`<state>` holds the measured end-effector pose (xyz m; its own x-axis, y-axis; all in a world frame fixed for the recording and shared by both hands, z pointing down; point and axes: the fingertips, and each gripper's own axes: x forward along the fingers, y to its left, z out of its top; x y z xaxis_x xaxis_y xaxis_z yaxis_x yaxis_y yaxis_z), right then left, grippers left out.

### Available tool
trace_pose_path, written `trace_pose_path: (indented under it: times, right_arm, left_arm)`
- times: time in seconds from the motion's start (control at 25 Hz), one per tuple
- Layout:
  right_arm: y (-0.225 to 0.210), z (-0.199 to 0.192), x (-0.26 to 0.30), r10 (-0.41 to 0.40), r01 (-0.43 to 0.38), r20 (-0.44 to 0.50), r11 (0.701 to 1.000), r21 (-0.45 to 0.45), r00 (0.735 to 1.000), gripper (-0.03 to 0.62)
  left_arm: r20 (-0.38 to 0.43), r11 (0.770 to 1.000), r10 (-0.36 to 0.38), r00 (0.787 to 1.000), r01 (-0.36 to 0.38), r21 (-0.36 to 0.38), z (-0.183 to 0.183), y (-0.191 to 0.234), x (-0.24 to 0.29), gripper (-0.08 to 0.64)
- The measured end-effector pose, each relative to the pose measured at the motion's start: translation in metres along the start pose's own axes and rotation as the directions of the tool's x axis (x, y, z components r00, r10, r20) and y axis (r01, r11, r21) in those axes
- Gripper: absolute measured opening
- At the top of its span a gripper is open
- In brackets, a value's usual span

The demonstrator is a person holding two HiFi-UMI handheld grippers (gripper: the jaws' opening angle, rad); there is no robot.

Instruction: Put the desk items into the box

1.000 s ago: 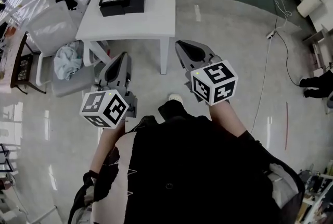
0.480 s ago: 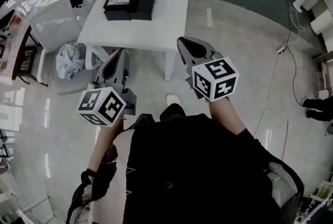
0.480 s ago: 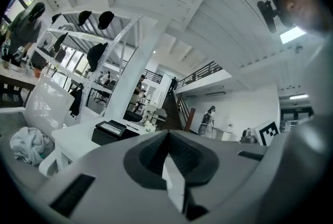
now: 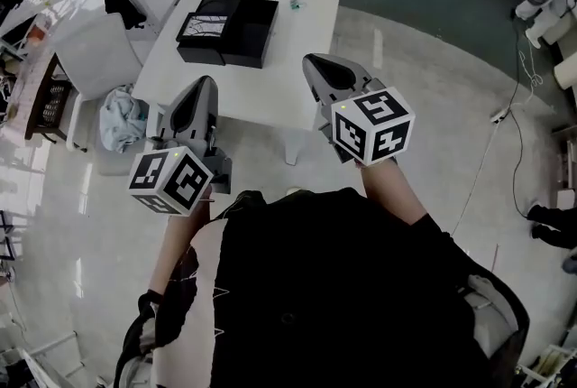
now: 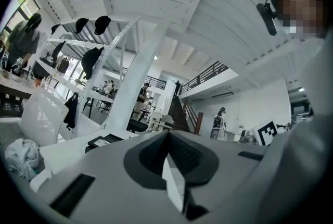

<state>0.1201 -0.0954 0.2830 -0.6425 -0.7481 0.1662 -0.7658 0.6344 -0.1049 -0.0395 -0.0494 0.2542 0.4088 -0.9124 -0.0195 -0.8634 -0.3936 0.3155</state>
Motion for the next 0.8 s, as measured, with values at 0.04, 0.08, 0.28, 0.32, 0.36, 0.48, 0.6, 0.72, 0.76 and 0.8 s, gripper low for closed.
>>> trace_pose_path:
  times: [0.04, 0.08, 0.28, 0.32, 0.36, 0.48, 0.6, 0.72, 0.76, 0.8]
  right_arm:
    - [-0.008, 0.004, 0.005, 0.005, -0.005, 0.003, 1.0, -0.005, 1.0, 0.003]
    - [-0.015, 0.007, 0.009, 0.01, -0.01, 0.006, 1.0, -0.009, 1.0, 0.003]
    - [-0.048, 0.023, 0.031, 0.029, -0.029, 0.023, 0.999, -0.03, 0.999, 0.003]
    - [-0.052, 0.025, 0.034, 0.032, -0.031, 0.024, 0.999, -0.031, 0.999, 0.003]
    - [-0.056, 0.024, 0.037, 0.035, -0.035, 0.021, 0.999, -0.032, 0.999, 0.003]
    - [-0.064, 0.017, 0.046, 0.05, -0.05, -0.001, 0.998, -0.027, 0.999, 0.003]
    - [-0.072, 0.002, 0.058, 0.06, -0.06, -0.035, 0.998, -0.007, 0.998, 0.003]
    - [-0.079, -0.016, 0.069, 0.062, -0.06, -0.073, 0.998, 0.031, 0.995, 0.003]
    - [-0.08, -0.023, 0.073, 0.066, -0.062, -0.086, 0.997, 0.043, 0.994, 0.003]
    - [-0.081, -0.029, 0.078, 0.07, -0.065, -0.1, 0.996, 0.054, 0.992, 0.003]
  left_arm:
    - [0.008, 1.0, 0.003, 1.0, -0.003, 0.002, 0.002, 0.0, 0.009, 0.011]
    - [0.015, 1.0, 0.004, 1.0, -0.004, 0.002, 0.004, 0.0, 0.018, 0.011]
    - [0.046, 1.0, 0.014, 0.999, -0.014, 0.008, 0.012, 0.002, 0.054, 0.011]
    - [0.047, 1.0, 0.017, 0.999, -0.017, 0.006, 0.011, 0.003, 0.059, 0.011]
    - [0.046, 1.0, 0.022, 0.999, -0.022, 0.002, 0.01, 0.004, 0.063, 0.011]
    - [0.041, 0.999, 0.041, 0.998, -0.041, -0.015, 0.004, 0.011, 0.074, 0.011]
    - [0.011, 0.999, 0.052, 0.999, -0.051, -0.016, -0.005, 0.016, 0.084, 0.011]
    - [-0.023, 0.997, 0.073, 0.997, -0.073, -0.025, -0.014, 0.026, 0.086, 0.011]
    - [-0.025, 0.995, 0.084, 0.996, -0.085, -0.041, -0.015, 0.032, 0.086, 0.011]
    - [-0.024, 0.993, 0.096, 0.995, -0.097, -0.066, -0.017, 0.038, 0.086, 0.011]
